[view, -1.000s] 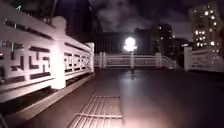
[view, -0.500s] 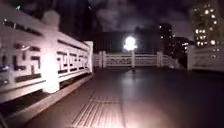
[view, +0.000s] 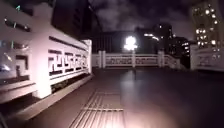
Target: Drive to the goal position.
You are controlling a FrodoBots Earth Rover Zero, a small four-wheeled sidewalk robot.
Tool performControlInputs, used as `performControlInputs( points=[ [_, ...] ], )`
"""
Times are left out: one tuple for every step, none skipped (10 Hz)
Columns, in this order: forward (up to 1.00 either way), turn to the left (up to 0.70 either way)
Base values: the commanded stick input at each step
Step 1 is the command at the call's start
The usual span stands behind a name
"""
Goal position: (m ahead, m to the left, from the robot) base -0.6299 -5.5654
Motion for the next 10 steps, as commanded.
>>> performControlInputs(
  points=[
    [0.45, 0.00],
    [0.45, 0.00],
    [0.45, 0.00],
    [0.45, 0.00],
    [0.45, 0.00],
    [0.45, 0.00],
    [0.45, 0.00],
    [0.45, 0.00],
    [0.45, 0.00],
    [0.45, 0.00]
  ],
)
